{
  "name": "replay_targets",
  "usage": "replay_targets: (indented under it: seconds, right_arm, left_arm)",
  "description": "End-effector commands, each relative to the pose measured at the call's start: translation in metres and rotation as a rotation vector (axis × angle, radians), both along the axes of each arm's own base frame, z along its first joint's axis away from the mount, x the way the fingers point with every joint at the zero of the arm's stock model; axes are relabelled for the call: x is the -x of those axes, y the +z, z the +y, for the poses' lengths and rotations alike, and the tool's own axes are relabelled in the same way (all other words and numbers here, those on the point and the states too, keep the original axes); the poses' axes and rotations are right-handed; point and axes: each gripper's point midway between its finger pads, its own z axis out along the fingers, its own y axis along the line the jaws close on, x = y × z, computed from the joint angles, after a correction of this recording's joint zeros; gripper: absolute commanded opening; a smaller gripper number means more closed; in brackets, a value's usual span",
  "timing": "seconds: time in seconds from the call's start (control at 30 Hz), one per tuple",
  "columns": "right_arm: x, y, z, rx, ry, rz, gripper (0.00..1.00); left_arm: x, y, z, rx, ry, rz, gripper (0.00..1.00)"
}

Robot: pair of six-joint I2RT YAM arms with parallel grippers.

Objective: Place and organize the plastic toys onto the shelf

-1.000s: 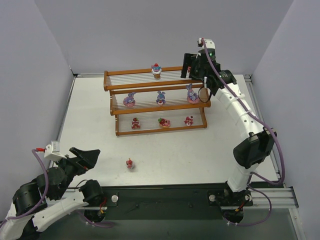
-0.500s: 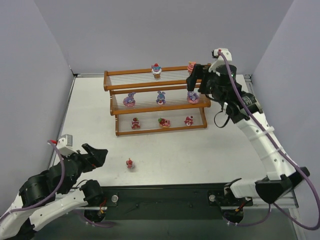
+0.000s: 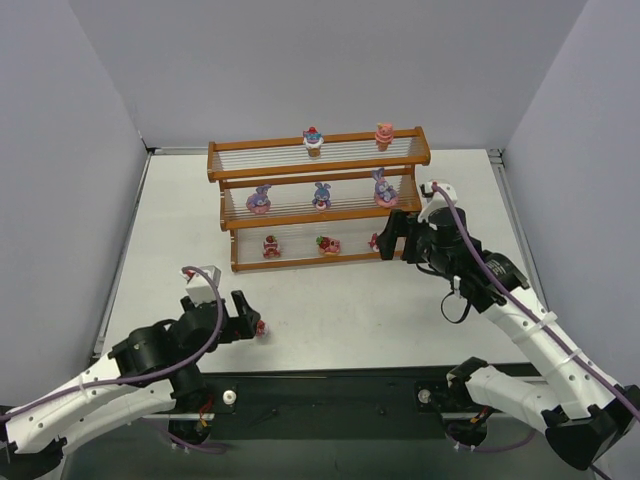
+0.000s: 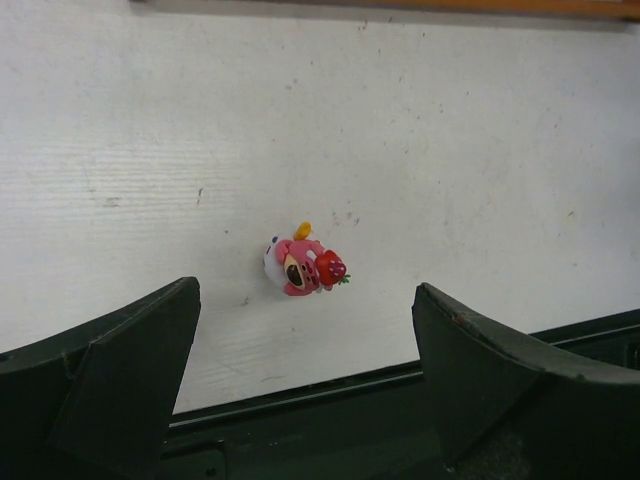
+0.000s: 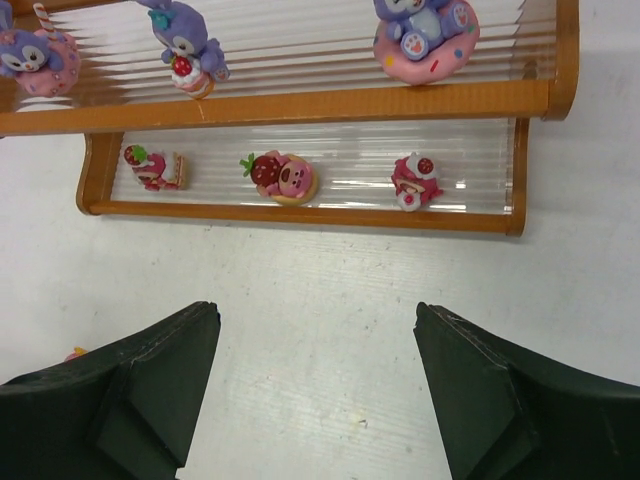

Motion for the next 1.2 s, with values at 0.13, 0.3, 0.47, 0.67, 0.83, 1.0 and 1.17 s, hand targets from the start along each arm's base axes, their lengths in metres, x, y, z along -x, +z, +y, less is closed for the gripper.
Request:
replay_targets:
  seconds: [0.13, 0.3, 0.47, 0.67, 0.83, 1.0, 1.17]
  right_arm:
    - [0.013, -0.006, 0.019, -0.092, 0.065, 0.014, 0.80]
    - [0.037, -0.028, 0.056, -0.120, 0.224, 0.049, 0.68]
    - [0.073, -0.062, 0.105, -0.090, 0.378, 0.027, 0.54]
    - [0.118, -0.111, 0.168, -0.118, 0.511, 0.058, 0.13]
    - [0.160, -0.130, 0.242, -0.218, 0.643, 0.046, 0.00]
    - [0.169, -0.155, 0.290, -0.249, 0.636, 0.022, 0.00]
    - [0.166, -0.172, 0.302, -0.291, 0.593, 0.020, 0.00]
  left_arm:
    - [0.003, -0.035, -0.040, 0.101, -0.122, 0.016, 0.95]
    - [0.006, -0.036, -0.035, 0.129, -0.105, 0.015, 0.91]
    - [0.008, -0.016, -0.032, 0.181, -0.108, -0.014, 0.90]
    - [0.009, 0.005, -0.026, 0.218, -0.102, -0.046, 0.90]
    - [0.001, 0.014, -0.010, 0.191, -0.012, -0.065, 0.90]
    - [-0.001, 0.013, 0.003, 0.151, 0.054, -0.051, 0.91]
    - [-0.001, 0.014, 0.007, 0.153, 0.072, -0.051, 0.91]
